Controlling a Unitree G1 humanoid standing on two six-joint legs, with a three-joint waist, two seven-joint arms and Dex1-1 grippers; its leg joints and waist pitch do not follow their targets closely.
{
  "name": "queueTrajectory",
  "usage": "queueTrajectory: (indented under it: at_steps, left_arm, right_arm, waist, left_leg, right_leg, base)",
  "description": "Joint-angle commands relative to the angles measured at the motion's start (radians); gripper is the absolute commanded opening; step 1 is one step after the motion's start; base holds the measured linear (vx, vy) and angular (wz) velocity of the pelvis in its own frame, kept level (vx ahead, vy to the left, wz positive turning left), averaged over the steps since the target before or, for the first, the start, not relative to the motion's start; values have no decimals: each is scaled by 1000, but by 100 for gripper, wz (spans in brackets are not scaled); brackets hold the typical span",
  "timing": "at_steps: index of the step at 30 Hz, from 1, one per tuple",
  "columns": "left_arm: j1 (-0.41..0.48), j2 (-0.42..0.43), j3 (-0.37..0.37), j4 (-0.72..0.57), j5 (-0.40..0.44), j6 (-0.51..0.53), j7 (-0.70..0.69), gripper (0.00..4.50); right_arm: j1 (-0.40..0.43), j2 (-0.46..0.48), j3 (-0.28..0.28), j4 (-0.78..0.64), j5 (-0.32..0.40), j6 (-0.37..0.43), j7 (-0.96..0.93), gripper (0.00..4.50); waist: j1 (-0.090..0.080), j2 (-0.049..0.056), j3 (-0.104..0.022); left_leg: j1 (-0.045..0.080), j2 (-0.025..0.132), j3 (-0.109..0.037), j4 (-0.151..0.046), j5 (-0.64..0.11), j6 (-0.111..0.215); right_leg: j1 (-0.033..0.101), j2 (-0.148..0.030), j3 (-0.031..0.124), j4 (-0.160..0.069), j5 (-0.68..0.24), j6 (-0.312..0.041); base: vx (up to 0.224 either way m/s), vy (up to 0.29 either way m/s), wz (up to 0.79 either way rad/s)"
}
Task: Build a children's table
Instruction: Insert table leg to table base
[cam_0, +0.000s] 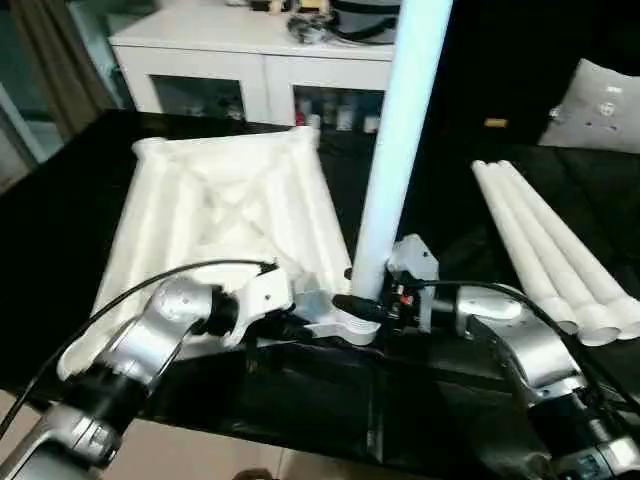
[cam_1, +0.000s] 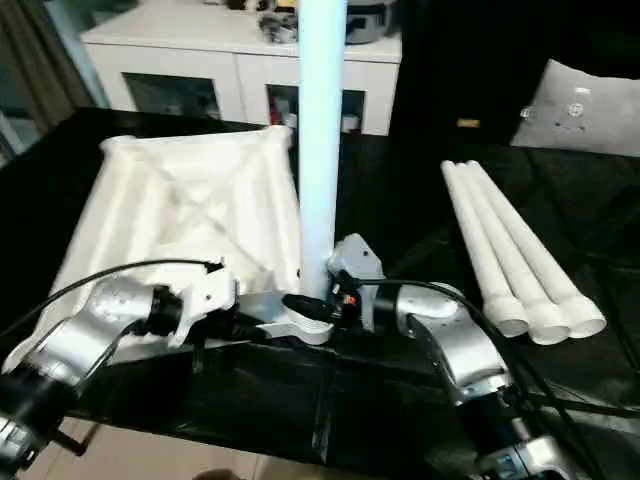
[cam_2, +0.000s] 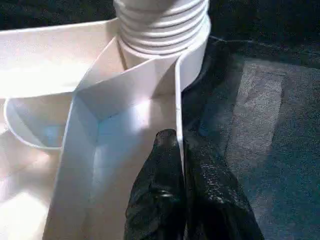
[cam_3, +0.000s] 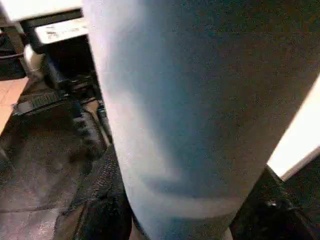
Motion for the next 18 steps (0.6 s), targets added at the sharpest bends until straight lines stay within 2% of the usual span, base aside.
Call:
queueTrajectory:
  at_steps: [1,2,3,4,5,6,11,13,14,15,16,17,18]
  left_arm:
    - [-78,4,57,28,23,-22,51,0]
    - [-86,4,59,39,23,-25,51,0]
    - [-101,5,63,62,24,-32,49,0]
    - [-104,6,64,68,25,-34,49,0]
    - [-117,10,66,98,33,-46,52,0]
    - [-119,12,67,105,34,-48,53,0]
    - [-122,17,76,130,25,-51,46,0]
    - [-61,38,93,53,4,0,56,0]
    - [-52,41,95,42,2,7,59,0]
    - [2,48,111,-27,-6,51,82,0]
    - [27,50,118,-61,-8,73,95,0]
    - [53,50,125,-98,-8,98,114,0]
    - [89,46,135,-149,-9,132,143,0]
  right_arm:
    - [100,3,127,57,-20,101,60,193]
    - [103,6,124,55,-19,102,55,193]
    - [110,13,116,53,-20,100,45,193]
    - [111,15,113,53,-21,99,43,193]
    - [117,32,102,57,-28,88,23,193]
    - [118,37,98,60,-31,84,13,193]
    - [110,62,79,74,-42,68,-42,193]
    - [80,108,37,122,-57,28,-131,193]
    - [76,112,32,127,-59,23,-140,193]
    - [58,137,6,147,-64,7,-186,193]
    - [51,145,-3,153,-64,3,-201,193]
    - [44,153,-11,160,-66,-3,-216,193]
    - [34,164,-23,168,-70,-10,-239,193]
  waist:
    - [-4,7,-41]
    - [-4,7,-41]
    - [-5,16,-42]
    - [-6,17,-41]
    - [-6,25,-43]
    - [-10,20,-43]
    - [-19,25,-38]
    - [-21,25,-37]
    - [-28,24,-35]
    - [-36,20,-36]
    - [-43,22,-32]
    - [-51,18,-30]
    - [-58,21,-31]
  left_leg:
    - [4,61,-24,-83,-278,12]
    - [3,60,-24,-83,-275,14]
    - [3,60,-24,-82,-280,11]
    - [0,60,-26,-83,-282,10]
    - [0,58,-27,-83,-283,9]
    - [0,57,-26,-83,-288,9]
    - [5,58,-28,-87,-340,2]
    - [9,58,-30,-89,-360,-3]
    - [0,61,-35,-94,-367,-12]
    - [0,63,-38,-97,-380,-21]
    - [-2,62,-39,-99,-389,-17]
    - [-2,58,-37,-97,-402,-12]
    - [0,60,-39,-97,-407,-15]
  right_leg:
    - [36,-102,62,-88,-318,-149]
    - [37,-101,62,-89,-319,-148]
    - [36,-101,62,-91,-317,-146]
    - [38,-102,61,-89,-319,-146]
    - [39,-103,60,-88,-325,-143]
    - [38,-101,60,-91,-339,-138]
    - [31,-104,58,-102,-442,-117]
    - [24,-105,59,-106,-480,-110]
    - [30,-110,59,-100,-480,-115]
    - [30,-112,57,-97,-488,-113]
    - [28,-109,56,-100,-498,-112]
    - [27,-107,55,-107,-525,-104]
    - [24,-109,57,-103,-530,-107]
  base:
    - [0,0,0]
    - [0,0,0]
    - [0,0,0]
    - [0,0,0]
    - [0,0,0]
    - [0,0,0]
    - [0,0,0]
    - [0,0,0]
    - [0,0,0]
    - [0,0,0]
    - [0,0,0]
    - [0,0,0]
    - [0,0,0]
